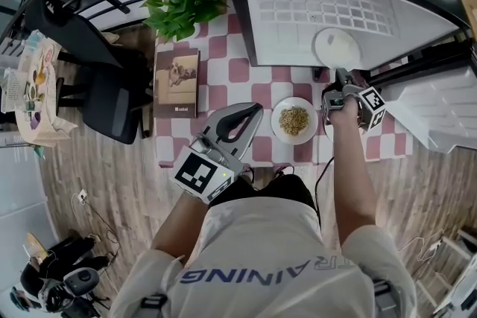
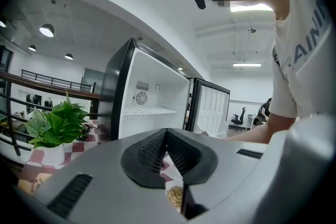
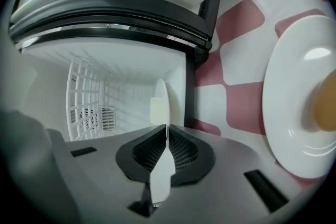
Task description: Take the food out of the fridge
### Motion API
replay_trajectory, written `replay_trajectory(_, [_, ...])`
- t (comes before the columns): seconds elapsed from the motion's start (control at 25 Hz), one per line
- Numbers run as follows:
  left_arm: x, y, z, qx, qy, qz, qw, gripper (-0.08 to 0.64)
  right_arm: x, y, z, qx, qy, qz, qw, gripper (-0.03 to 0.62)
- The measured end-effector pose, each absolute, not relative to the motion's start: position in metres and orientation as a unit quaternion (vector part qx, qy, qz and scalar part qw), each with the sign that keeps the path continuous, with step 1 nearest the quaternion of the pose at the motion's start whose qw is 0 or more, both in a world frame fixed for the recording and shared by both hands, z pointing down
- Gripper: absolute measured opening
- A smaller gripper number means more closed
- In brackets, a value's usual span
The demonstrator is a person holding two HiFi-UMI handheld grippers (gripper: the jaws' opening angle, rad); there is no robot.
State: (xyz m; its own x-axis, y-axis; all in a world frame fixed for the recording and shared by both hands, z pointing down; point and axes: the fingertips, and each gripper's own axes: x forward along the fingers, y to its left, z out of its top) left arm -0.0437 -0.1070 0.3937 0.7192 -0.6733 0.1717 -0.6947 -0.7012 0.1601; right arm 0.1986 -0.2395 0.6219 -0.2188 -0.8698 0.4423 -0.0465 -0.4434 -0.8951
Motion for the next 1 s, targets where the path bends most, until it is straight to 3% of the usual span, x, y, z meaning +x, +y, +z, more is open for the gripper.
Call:
replay_trajectory(0.24, [-0.050,-0.106,0.396,0.916,-0.382,0.056,0.113,0.006,0.202,-0.238,0.627,-0.545,0.435,-0.649,0.304,0.034])
replay_trajectory(0.44, [-0.050,-0.104,0.400,0.915,-0.381,0.062,0.117,0.006,0.202,-0.246,0.632,-0.535,0.441,-0.649,0.313,0.080])
replay_trajectory(1.0, [-0.051,-0.099,0.400,0.913,-0.384,0.067,0.118,0.006,0.206,-0.245,0.624,-0.516,0.458,-0.630,0.356,0.032])
